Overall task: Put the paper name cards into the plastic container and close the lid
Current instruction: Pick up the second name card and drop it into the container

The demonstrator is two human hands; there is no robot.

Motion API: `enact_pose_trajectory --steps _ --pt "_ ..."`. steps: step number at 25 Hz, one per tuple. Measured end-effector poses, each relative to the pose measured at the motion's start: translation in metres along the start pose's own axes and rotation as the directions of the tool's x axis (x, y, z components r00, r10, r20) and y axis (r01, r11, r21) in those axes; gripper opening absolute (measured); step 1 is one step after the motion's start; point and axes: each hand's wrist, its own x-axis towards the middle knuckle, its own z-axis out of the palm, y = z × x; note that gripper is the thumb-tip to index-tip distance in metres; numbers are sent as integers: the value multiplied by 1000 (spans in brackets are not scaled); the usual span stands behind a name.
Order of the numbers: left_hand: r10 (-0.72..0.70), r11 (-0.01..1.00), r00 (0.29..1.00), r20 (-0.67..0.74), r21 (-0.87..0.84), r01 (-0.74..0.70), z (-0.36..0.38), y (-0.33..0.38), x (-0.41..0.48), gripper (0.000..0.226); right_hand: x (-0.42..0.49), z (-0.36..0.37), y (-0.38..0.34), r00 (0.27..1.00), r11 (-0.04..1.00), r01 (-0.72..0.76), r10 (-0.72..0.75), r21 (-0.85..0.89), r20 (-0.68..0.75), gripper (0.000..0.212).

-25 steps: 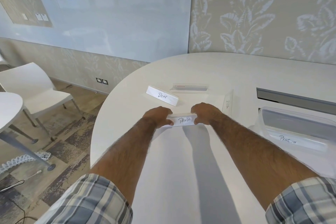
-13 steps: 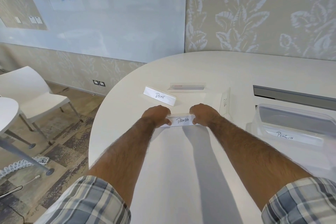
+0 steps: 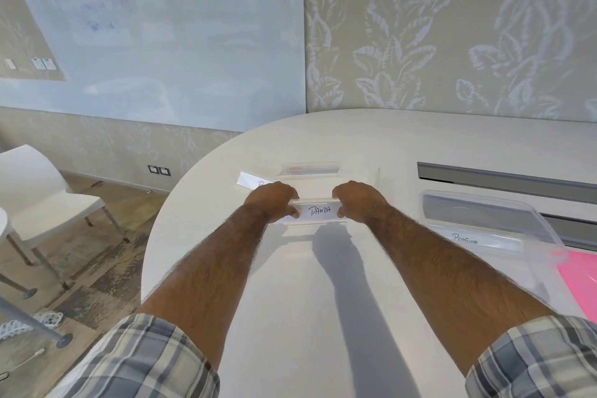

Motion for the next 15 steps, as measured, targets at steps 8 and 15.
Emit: enact_pose_trajectory --steps 8,15 --pt "131 990 988 -85 52 -127 -44 89 9 52 -57 -56 66 987 993 -104 97 -56 -126 36" --pt "264 964 960 -91 63 -259 -50 191 10 48 -132 -80 140 963 970 -232 218 -76 -161 41"
